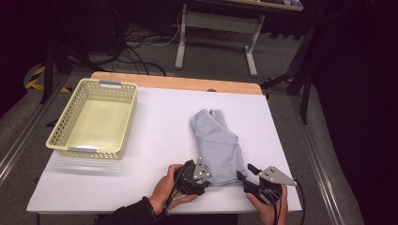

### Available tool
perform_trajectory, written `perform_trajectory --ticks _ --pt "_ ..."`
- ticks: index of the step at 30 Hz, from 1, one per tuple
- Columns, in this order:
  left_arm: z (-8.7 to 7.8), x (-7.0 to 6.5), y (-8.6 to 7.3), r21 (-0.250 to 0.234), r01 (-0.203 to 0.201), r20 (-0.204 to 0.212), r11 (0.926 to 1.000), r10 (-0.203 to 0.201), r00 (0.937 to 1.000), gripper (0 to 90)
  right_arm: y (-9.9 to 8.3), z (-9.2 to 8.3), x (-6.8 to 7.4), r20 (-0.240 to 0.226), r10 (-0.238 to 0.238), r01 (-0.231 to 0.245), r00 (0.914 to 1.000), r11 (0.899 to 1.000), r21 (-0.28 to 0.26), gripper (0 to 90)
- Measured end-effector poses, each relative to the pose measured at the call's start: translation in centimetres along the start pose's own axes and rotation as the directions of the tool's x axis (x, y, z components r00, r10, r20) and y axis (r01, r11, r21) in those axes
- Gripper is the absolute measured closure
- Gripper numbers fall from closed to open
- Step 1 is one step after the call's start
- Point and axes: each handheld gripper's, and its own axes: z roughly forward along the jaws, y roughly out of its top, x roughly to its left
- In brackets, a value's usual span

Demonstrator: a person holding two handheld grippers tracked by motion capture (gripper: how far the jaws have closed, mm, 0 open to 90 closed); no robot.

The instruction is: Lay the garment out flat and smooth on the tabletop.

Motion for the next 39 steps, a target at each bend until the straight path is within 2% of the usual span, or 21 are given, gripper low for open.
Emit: perform_trajectory --ticks 2,3,4,5,8,10,11,13,16,19,23,24,26,27,28,31,32,34,36,38,39 --pt "-0.2 0.2 -0.1 0.004 -0.003 0.012 1.0000 0.003 0.9999 60.5 0.0 -0.1 -0.6 0.011 0.032 -0.032 0.9994 0.999 -0.021 48.2" --pt "-0.2 0.2 -0.1 0.004 -0.003 0.012 1.0000 0.003 0.9999 66.3 0.0 -0.1 -0.6 0.011 0.032 -0.032 0.9994 0.999 -0.021 48.2" --pt "-0.3 0.4 -0.1 0.005 -0.009 0.025 0.9999 0.009 0.9997 66.3 0.0 -0.2 -0.8 0.024 0.036 -0.036 0.9991 0.999 -0.030 48.8" --pt "-0.3 0.5 -0.2 0.003 -0.012 0.027 0.9999 0.012 0.9996 70.8 0.0 -0.3 -1.0 0.032 0.039 -0.037 0.9987 0.999 -0.037 50.7" --pt "-0.6 0.8 -0.3 0.000 -0.026 0.015 0.9997 0.026 0.9996 77.2 0.1 -0.3 -1.3 0.041 0.046 -0.044 0.9981 0.998 -0.042 53.7" --pt "-0.9 0.9 -0.5 0.011 -0.038 0.006 0.9992 0.038 0.9993 78.4 0.3 0.1 -1.1 0.025 0.027 -0.026 0.9993 0.999 -0.024 57.8" --pt "-1.2 1.1 -0.6 0.019 -0.059 -0.007 0.9981 0.059 0.9982 79.3 0.4 0.5 -0.7 0.008 0.002 -0.002 1.0000 1.000 -0.004 57.7" --pt "-1.6 1.6 -0.8 0.025 -0.063 -0.013 0.9977 0.063 0.9979 79.8 0.5 1.0 -0.2 -0.015 -0.020 0.020 0.9997 1.000 0.011 57.0" --pt "-2.3 2.0 -1.1 0.037 -0.072 -0.026 0.9967 0.073 0.9970 80.5 0.8 2.0 0.3 -0.040 -0.026 0.027 0.9989 0.999 0.031 54.0" --pt "-3.8 3.0 -1.8 0.045 -0.087 -0.060 0.9952 0.089 0.9942 80.9 1.3 3.3 0.7 -0.045 -0.038 0.040 0.9983 0.998 0.050 51.4" --pt "-5.5 4.0 -3.1 0.038 -0.055 -0.091 0.9978 0.058 0.9941 81.2 2.8 5.4 0.7 -0.049 -0.044 0.046 0.9978 0.998 0.039 48.4" --pt "-5.5 4.0 -3.1 0.038 -0.055 -0.091 0.9978 0.058 0.9941 81.2 2.8 5.4 0.7 -0.049 -0.044 0.046 0.9978 0.998 0.039 48.4" --pt "-6.3 4.4 -4.1 0.040 -0.046 -0.108 0.9981 0.050 0.9929 81.3 3.6 6.4 0.6 -0.051 -0.035 0.036 0.9981 0.999 0.025 46.5" --pt "-6.5 4.5 -4.4 0.039 -0.043 -0.109 0.9983 0.047 0.9929 81.3 4.2 7.4 0.5 -0.061 -0.030 0.032 0.9977 0.999 0.026 45.4" --pt "-7.2 4.7 -5.2 0.048 -0.038 -0.120 0.9981 0.044 0.9918 81.3 4.5 7.9 0.6 -0.064 -0.025 0.027 0.9976 0.999 0.022 44.6" --pt "-7.8 4.8 -6.0 0.049 -0.029 -0.129 0.9984 0.035 0.9911 81.3 4.9 8.8 0.7 -0.079 -0.018 0.021 0.9967 0.999 0.031 43.5" --pt "-8.4 4.7 -6.6 0.046 -0.023 -0.129 0.9986 0.029 0.9912 81.3 5.2 9.7 0.9 -0.113 -0.022 0.027 0.9934 0.999 0.042 42.1" --pt "-9.0 4.5 -7.2 0.043 -0.032 -0.133 0.9986 0.038 0.9904 81.3 5.5 10.4 1.3 -0.136 -0.041 0.048 0.9898 0.997 0.052 42.9" --pt "-9.4 4.1 -7.6 0.039 -0.028 -0.128 0.9989 0.032 0.9913 81.3 5.7 11.1 1.9 -0.187 -0.066 0.080 0.9801 0.994 0.069 51.7" --pt "-9.6 3.9 -7.8 0.038 -0.029 -0.126 0.9988 0.034 0.9915 81.2 5.7 11.2 2.2 -0.197 -0.082 0.098 0.9770 0.992 0.073 54.2" --pt "-9.6 3.5 -8.1 0.034 -0.025 -0.120 0.9991 0.029 0.9923 81.2 5.8 11.3 2.5 -0.202 -0.103 0.120 0.9739 0.990 0.076 59.0"
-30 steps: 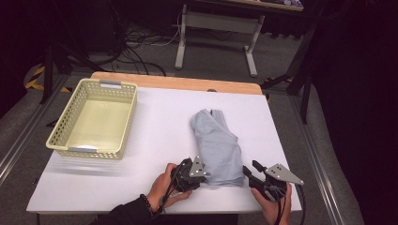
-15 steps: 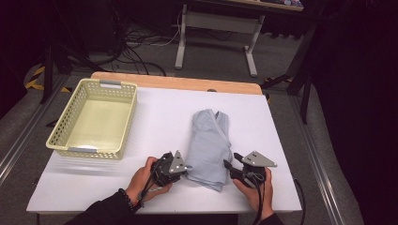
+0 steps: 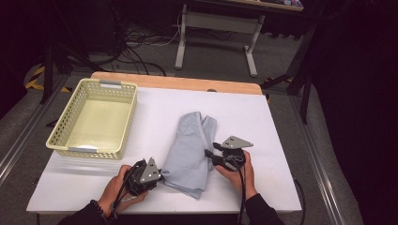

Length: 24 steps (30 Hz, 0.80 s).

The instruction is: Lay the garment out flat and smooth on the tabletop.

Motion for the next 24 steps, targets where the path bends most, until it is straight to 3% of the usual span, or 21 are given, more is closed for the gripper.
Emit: perform_trajectory --ticks 1,2,3,5,14,17,22,24 --pt "0.0 -0.4 -0.2 0.003 -0.008 0.005 1.0000 0.008 1.0000 81.0 0.3 0.0 0.6 -0.031 -0.048 0.048 0.9984 0.999 -0.001 72.5" --pt "0.0 -0.4 -0.2 0.003 -0.008 0.005 1.0000 0.008 1.0000 80.9 0.3 0.0 0.6 -0.031 -0.048 0.048 0.9984 0.999 -0.001 72.5" --pt "0.2 -0.7 -0.4 0.009 -0.007 0.001 0.9999 0.007 1.0000 80.7 0.4 -0.2 1.1 -0.030 -0.091 0.091 0.9954 0.996 -0.003 79.2" --pt "0.4 -0.6 -0.5 0.002 0.001 0.007 1.0000 -0.001 1.0000 80.4 0.5 -0.5 1.5 -0.014 -0.123 0.123 0.9923 0.992 -0.008 81.8" --pt "0.6 -0.2 -0.7 -0.020 0.037 0.034 0.9991 -0.036 0.9988 79.2 1.1 -3.2 1.9 0.018 -0.129 0.130 0.9914 0.987 -0.093 85.7" --pt "0.7 -0.1 -0.8 -0.025 0.046 0.042 0.9986 -0.045 0.9981 79.1 1.6 -5.2 2.8 0.032 -0.152 0.155 0.9878 0.978 -0.140 86.5" --pt "0.7 0.0 -0.8 -0.028 0.054 0.047 0.9982 -0.052 0.9975 78.9 1.7 -6.2 3.4 0.041 -0.168 0.172 0.9850 0.973 -0.157 86.8" --pt "0.7 0.0 -0.8 -0.028 0.054 0.047 0.9981 -0.052 0.9975 78.8 1.0 -5.8 3.5 0.042 -0.165 0.169 0.9853 0.978 -0.124 86.9"
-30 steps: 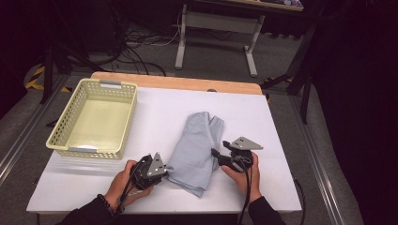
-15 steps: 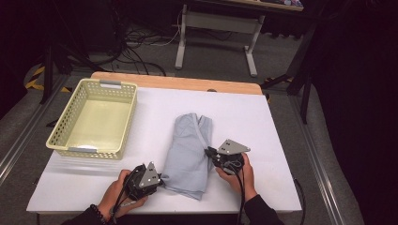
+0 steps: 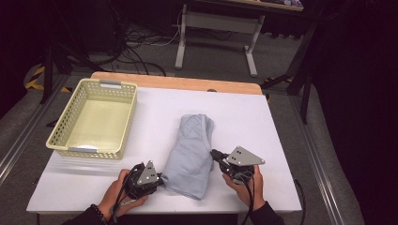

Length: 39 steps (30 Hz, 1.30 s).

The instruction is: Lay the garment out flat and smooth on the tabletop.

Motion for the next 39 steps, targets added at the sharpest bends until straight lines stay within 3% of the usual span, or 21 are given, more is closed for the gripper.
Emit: perform_trajectory --ticks 4,10,15,18,21,24,28,33,39 --pt "0.0 0.0 0.0 -0.001 0.000 -0.001 1.0000 0.000 1.0000 78.6 -1.1 0.6 0.1 -0.007 0.033 -0.032 0.9994 0.998 0.049 87.2" --pt "0.0 0.2 -0.1 -0.002 0.004 0.009 1.0000 -0.004 1.0000 78.2 -1.3 -0.3 0.6 -0.007 0.032 -0.031 0.9995 0.999 0.036 87.3" --pt "0.0 0.1 -0.1 -0.003 0.006 0.008 1.0000 -0.006 1.0000 78.2 -0.5 -1.7 2.2 -0.008 -0.023 0.023 0.9997 1.000 -0.010 87.5" --pt "0.1 0.2 -0.1 -0.004 0.007 0.007 1.0000 -0.007 1.0000 78.1 -0.3 -1.8 2.3 -0.008 -0.041 0.041 0.9991 0.999 -0.011 87.5" --pt "0.1 0.1 -0.1 -0.005 0.006 0.008 1.0000 -0.006 0.9999 78.0 -1.6 -0.5 1.2 -0.017 0.029 -0.028 0.9994 0.999 0.042 87.4" --pt "0.1 0.2 -0.1 -0.006 0.005 0.009 1.0000 -0.005 0.9999 77.8 -2.3 0.2 0.5 -0.020 0.051 -0.050 0.9985 0.995 0.082 87.3" --pt "0.0 0.1 -0.1 -0.002 -0.001 0.002 1.0000 0.001 1.0000 77.6 -4.1 1.8 -0.4 -0.049 0.109 -0.100 0.9928 0.981 0.169 86.8" --pt "0.1 0.1 -0.1 -0.005 -0.004 0.004 1.0000 0.004 1.0000 77.5 -4.4 2.2 -0.5 -0.054 0.120 -0.108 0.9913 0.977 0.186 85.0" --pt "0.1 0.1 -0.1 -0.005 -0.004 0.006 1.0000 0.004 1.0000 77.6 -4.2 1.8 -0.6 -0.020 0.116 -0.110 0.9931 0.977 0.180 69.4"
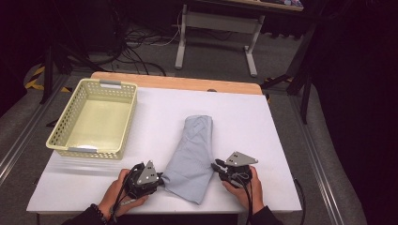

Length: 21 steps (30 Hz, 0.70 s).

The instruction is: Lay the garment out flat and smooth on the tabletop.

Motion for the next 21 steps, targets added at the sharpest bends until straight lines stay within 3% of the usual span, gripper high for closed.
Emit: perform_trajectory --ticks 1,4,5,7,12,14,18,20,21 --pt "0.0 0.0 0.0 0.000 -0.001 -0.001 1.0000 0.001 1.0000 77.6 0.4 -0.9 0.0 0.015 0.013 -0.012 0.9998 0.998 -0.054 61.1" --pt "0.0 0.1 0.0 -0.002 -0.002 0.003 1.0000 0.002 1.0000 77.5 0.7 -1.3 0.0 0.029 0.037 -0.034 0.9989 0.995 -0.090 53.3" --pt "0.0 0.1 0.0 -0.002 -0.002 0.003 1.0000 0.002 1.0000 77.5 0.8 -1.4 0.1 0.014 0.045 -0.044 0.9989 0.994 -0.098 51.7" --pt "0.0 0.0 0.0 -0.002 -0.003 0.000 1.0000 0.003 1.0000 77.4 0.8 -0.7 0.4 0.003 0.047 -0.047 0.9989 0.995 -0.083 44.6" --pt "0.0 0.0 0.0 -0.002 -0.004 -0.001 1.0000 0.004 1.0000 76.5 0.3 1.5 0.4 0.016 0.026 -0.026 0.9995 1.000 -0.008 39.5" --pt "0.0 0.0 0.0 -0.004 -0.006 -0.008 1.0000 0.006 1.0000 75.5 0.3 1.9 -0.1 -0.015 0.075 -0.074 0.9971 0.997 0.011 38.4" --pt "0.1 0.2 0.0 -0.010 0.010 -0.017 0.9999 -0.010 0.9998 68.2 0.3 2.2 -0.5 -0.065 0.109 -0.107 0.9919 0.994 0.035 46.3" --pt "0.1 0.2 0.0 -0.010 0.018 -0.025 0.9998 -0.018 0.9995 66.4 0.4 2.3 -0.4 -0.095 0.098 -0.095 0.9906 0.995 0.037 54.8" --pt "0.1 0.2 0.0 -0.009 0.019 -0.034 0.9998 -0.019 0.9992 60.6 0.6 2.5 -0.2 -0.108 0.095 -0.090 0.9896 0.995 0.045 61.5"
